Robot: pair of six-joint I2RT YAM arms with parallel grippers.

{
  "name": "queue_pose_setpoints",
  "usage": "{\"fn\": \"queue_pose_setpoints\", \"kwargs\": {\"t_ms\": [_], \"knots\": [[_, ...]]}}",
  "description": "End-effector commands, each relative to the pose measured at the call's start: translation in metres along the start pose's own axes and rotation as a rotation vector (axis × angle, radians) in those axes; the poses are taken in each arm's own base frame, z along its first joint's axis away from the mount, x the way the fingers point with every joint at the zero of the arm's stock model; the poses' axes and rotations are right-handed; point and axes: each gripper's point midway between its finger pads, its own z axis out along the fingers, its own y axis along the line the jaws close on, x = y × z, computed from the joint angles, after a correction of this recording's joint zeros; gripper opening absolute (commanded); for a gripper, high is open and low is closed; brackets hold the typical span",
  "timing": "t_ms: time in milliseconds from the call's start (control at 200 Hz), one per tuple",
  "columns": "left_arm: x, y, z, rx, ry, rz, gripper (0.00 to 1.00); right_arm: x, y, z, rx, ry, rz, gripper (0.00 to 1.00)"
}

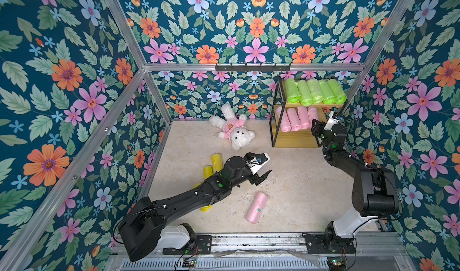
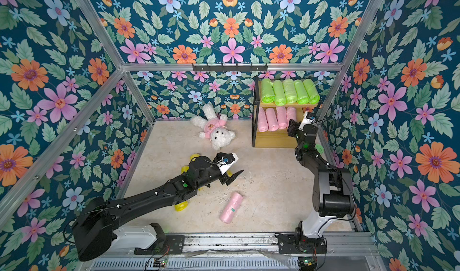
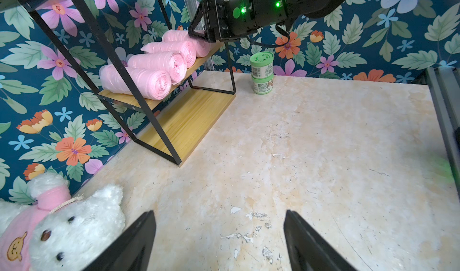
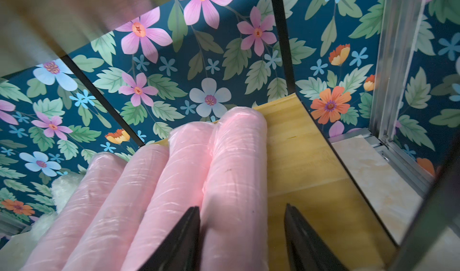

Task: Sort the rolls of trash bags by color and place them on the shelf
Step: Place the roll of trash bags on the shelf.

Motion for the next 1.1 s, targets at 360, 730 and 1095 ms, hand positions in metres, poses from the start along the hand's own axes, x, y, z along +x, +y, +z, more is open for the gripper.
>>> {"fn": "queue_pose_setpoints", "kwargs": {"t_ms": [360, 730, 1095], "knots": [[0.0, 0.0, -0.008, 0.0, -0.004, -0.061, 0.86, -0.029, 0.005, -0.028, 0.018, -0.073, 0.031, 0.75], [0.089, -0.023, -0.031, -0.061, 0.335, -0.409, 0.81, -0.019, 0.03, -0.101, -0.026, -0.089, 0.1, 0.76], [0.135, -0.061, -0.046, -0.085, 0.591, -0.563, 0.84, 0.055, 0.087, -0.157, -0.12, 0.123, 0.057, 0.79]]}}
